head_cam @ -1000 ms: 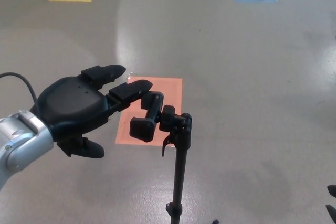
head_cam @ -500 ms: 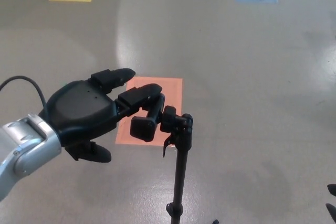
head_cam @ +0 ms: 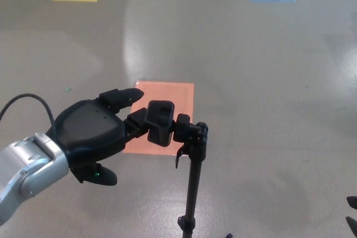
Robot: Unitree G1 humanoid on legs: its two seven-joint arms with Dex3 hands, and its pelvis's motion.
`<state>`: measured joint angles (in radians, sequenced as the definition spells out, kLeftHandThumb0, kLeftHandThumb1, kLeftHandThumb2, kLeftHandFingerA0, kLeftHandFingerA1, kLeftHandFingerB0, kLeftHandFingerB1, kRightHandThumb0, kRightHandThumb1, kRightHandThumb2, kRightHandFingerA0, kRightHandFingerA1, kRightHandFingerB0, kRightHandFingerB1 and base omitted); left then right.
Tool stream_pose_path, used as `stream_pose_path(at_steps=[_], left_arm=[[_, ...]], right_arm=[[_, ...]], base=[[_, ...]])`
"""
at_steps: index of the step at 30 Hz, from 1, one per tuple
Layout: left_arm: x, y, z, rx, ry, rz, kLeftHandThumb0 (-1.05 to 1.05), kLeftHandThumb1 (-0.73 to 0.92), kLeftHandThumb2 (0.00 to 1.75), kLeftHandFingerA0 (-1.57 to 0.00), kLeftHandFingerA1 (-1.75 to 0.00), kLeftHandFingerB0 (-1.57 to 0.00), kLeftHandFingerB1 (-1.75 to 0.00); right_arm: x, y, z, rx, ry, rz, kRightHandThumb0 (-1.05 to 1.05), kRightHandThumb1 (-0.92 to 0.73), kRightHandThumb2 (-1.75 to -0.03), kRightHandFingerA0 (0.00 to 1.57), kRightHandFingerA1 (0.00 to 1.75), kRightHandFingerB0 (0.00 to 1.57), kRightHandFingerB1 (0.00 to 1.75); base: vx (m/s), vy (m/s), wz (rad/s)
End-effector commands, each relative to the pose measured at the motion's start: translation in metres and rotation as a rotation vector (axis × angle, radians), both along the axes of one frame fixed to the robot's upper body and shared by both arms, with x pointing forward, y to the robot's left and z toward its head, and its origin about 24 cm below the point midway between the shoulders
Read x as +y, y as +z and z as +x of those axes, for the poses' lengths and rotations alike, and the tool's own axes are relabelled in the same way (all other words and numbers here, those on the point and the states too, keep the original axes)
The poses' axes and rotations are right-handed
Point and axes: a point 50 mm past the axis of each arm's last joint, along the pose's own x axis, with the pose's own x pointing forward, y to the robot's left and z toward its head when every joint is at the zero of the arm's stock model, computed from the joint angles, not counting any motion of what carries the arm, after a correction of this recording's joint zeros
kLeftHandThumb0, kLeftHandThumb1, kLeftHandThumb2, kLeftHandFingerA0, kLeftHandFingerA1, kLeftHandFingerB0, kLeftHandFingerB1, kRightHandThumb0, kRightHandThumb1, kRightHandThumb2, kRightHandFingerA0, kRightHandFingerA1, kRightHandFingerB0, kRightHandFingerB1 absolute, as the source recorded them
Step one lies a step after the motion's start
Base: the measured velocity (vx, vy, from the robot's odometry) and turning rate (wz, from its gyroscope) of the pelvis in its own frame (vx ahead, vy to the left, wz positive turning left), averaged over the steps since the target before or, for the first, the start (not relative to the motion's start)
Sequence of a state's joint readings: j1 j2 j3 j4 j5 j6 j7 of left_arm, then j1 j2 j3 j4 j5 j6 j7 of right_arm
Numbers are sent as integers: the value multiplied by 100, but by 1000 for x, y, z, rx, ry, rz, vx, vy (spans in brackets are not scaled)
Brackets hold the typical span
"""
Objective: The robot uses its left hand to grab the top of a phone stand kept on the floor and tilt it upwards to adjust its angle
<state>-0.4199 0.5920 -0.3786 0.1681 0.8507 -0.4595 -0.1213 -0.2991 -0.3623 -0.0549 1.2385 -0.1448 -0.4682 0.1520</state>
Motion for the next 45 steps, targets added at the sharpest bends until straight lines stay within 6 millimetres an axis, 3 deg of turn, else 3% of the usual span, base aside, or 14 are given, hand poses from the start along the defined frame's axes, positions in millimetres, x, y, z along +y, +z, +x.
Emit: stream_pose_path(at_steps=[1, 32, 45], left_arm=[[6, -4, 0, 10, 26, 30, -61, 40, 75, 0, -11, 0, -14], [9, -9, -1, 69, 11, 12, -62, 40, 74, -7, -16, 0, -12], [20, 12, 17, -75, 144, -20, -63, 42, 78, 0, -16, 0, -13]], right_arm=[[-8, 5, 1, -3, -21, -14, -81, -80, -65, 28, 39, 27, 30], [-9, 6, 2, 7, -14, -16, -80, -80, -65, 27, 36, 26, 30], [-9, 6, 4, 20, -8, -27, -80, -80, -65, 26, 35, 26, 30]], base=[[0, 0, 0], [0, 0, 0], [0, 0, 0]])
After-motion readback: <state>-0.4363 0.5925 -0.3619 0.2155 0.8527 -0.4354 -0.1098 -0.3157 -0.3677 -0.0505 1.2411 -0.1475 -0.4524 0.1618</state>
